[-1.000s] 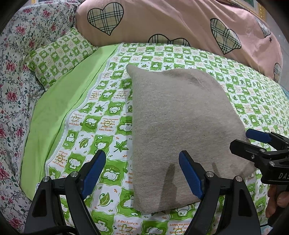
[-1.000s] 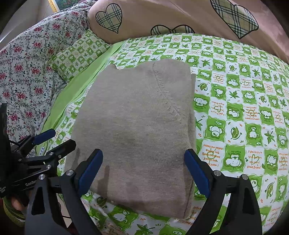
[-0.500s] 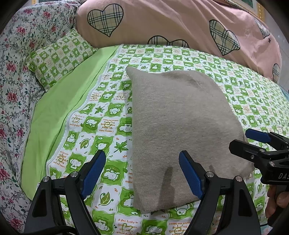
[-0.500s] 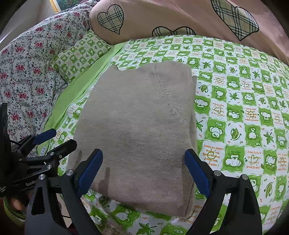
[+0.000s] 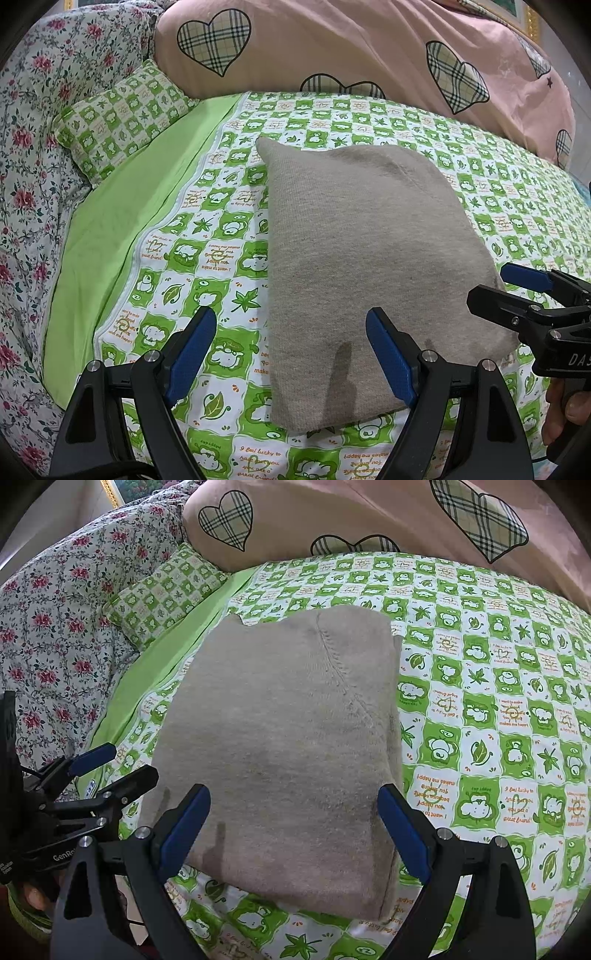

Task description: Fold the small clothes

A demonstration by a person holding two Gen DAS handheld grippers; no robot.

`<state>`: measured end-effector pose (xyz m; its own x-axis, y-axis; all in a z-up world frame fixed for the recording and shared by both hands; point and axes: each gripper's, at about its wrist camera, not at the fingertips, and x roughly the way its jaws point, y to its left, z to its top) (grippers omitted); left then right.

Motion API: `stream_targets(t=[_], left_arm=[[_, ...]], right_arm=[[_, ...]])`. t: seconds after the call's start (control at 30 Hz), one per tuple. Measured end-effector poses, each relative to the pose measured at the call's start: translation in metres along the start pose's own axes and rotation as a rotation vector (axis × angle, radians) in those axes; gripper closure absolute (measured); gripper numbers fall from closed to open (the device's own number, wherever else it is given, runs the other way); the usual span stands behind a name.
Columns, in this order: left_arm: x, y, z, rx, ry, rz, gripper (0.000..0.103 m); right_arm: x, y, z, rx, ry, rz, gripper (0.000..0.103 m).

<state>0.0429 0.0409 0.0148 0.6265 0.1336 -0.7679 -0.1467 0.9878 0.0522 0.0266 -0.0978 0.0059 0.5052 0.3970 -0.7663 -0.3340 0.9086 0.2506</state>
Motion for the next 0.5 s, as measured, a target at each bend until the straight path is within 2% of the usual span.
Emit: stream_targets(t=[0.5], left_arm=[[-0.0008,-0.001,0.0004,-0.002,-0.001,-0.001,0.019]], right_arm=[[-0.0004,-0.0004,0.0005,0.0,-0.001,0.0,0.011]])
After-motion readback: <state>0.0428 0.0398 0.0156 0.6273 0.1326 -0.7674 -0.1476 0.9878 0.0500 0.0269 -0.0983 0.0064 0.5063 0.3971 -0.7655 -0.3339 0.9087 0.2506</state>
